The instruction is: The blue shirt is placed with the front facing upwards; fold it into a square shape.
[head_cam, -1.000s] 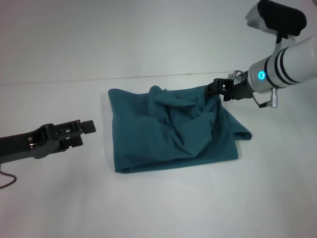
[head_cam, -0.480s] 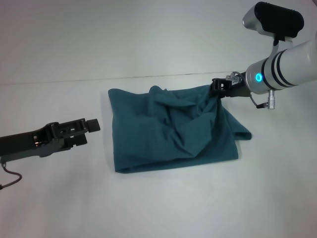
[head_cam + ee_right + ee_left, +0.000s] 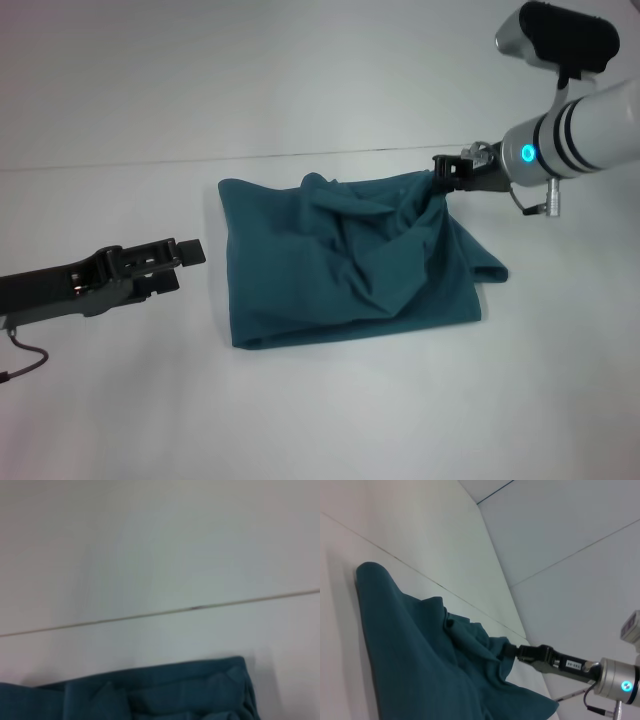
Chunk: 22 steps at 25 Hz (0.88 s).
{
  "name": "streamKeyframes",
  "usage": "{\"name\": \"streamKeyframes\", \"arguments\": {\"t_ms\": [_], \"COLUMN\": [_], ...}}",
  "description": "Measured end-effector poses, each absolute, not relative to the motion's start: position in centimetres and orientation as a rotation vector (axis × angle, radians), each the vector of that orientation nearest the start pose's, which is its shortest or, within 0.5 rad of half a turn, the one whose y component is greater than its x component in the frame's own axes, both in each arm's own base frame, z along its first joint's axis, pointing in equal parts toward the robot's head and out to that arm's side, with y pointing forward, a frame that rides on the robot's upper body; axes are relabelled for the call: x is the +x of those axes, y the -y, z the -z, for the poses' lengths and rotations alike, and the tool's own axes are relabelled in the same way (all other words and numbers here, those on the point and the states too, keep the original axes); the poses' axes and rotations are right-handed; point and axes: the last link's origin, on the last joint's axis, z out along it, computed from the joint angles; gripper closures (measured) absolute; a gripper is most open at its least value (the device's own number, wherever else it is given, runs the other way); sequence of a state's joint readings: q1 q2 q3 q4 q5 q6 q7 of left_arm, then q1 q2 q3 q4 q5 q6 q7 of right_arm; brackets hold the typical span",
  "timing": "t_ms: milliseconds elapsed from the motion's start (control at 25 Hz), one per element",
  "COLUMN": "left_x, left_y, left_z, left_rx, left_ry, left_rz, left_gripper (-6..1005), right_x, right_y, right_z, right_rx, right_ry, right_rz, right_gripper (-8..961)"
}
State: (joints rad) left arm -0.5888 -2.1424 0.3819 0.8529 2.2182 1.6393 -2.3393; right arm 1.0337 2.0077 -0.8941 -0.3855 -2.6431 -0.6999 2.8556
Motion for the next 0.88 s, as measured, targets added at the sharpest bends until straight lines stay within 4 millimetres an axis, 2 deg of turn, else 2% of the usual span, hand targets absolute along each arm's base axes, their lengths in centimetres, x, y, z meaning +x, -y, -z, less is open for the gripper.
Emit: {"name": "streamKeyframes", "arguments": {"t_ms": [240, 520, 720, 880], "left_x": [-25.9, -25.7, -25.7, -25.6], "left_y": [-34.2, -34.3, -34.3, -34.3], "left_z": [-3.3, -3.5, -3.5, -3.4], "left_rx": [-2.226, -2.221, -2.222, -2.221], "left_ry": [1.813, 1.806, 1.807, 1.808], "left_rz": [0.887, 0.923, 0.924, 0.927], "left_gripper": [170, 170, 170, 170], "right_x": [20.8, 20.0, 19.7, 20.3], "right_y": [-49.0, -49.8, -50.0, -49.9], "right_z": [-0.5, -1.6, -1.3, -0.7], "right_rx": [-1.877, -1.874, -1.882, -1.874], "right_ry": [-1.484, -1.434, -1.394, -1.386], "right_rz": [-0.186, -0.218, -0.213, -0.193], "right_gripper": [916, 915, 914, 914]}}
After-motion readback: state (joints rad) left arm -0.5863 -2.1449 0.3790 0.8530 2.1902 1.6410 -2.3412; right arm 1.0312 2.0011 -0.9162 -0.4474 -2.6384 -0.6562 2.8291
